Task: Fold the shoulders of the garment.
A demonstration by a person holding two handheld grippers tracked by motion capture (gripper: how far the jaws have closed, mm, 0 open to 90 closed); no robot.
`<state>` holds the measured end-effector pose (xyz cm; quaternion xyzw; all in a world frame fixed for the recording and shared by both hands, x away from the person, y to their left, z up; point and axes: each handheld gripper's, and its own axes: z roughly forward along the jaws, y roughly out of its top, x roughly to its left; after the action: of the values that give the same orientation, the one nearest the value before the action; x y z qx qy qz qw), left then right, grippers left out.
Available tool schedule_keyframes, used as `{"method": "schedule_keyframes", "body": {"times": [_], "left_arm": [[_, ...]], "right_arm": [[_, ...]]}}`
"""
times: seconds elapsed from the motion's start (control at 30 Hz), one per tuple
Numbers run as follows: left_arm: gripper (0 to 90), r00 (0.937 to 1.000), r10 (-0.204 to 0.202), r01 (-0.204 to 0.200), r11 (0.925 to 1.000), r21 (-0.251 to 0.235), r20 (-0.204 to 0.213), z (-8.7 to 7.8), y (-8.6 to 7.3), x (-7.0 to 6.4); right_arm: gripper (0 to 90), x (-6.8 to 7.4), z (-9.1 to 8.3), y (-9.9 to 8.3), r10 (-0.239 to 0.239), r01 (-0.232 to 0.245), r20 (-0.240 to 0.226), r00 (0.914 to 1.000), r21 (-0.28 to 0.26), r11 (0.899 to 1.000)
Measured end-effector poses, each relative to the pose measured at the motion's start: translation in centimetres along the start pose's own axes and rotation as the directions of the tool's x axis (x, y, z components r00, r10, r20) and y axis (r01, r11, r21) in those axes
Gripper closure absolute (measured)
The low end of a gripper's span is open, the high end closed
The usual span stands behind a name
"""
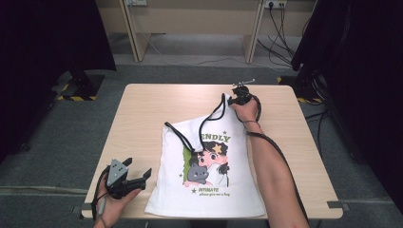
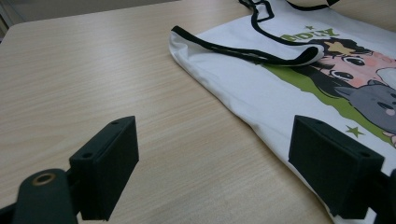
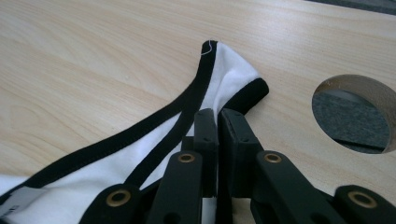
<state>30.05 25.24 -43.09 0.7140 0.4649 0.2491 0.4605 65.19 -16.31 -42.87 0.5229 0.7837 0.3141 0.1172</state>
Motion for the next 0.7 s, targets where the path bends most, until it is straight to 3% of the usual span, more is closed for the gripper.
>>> {"method": "schedule_keyframes", "body": {"times": [0.13, 0.3, 0.7], "left_arm": [[15.5, 0.9999, -0.011, 0.011, 0.9999, -0.002, -0.003, 0.0, 0.0, 0.1], [15.6, 0.9999, -0.013, 0.013, 0.9999, -0.003, -0.009, 0.0, 0.0, 0.1], [15.9, 0.9998, -0.011, 0.011, 0.9999, 0.007, -0.014, 0.1, 0.0, 0.0]], "right_arm": [[85.8, 0.3, -0.9, 0.1, 0.02, -0.022, -0.05, 0.9986, -0.037, 0.999], [85.9, 0.8, -2.3, -0.2, 0.021, -0.026, -0.074, 0.9971, -0.06, 0.998], [85.9, 2.4, -5.9, -1.9, -0.021, 0.007, -0.114, 0.9933, -0.119, 0.993]]}}
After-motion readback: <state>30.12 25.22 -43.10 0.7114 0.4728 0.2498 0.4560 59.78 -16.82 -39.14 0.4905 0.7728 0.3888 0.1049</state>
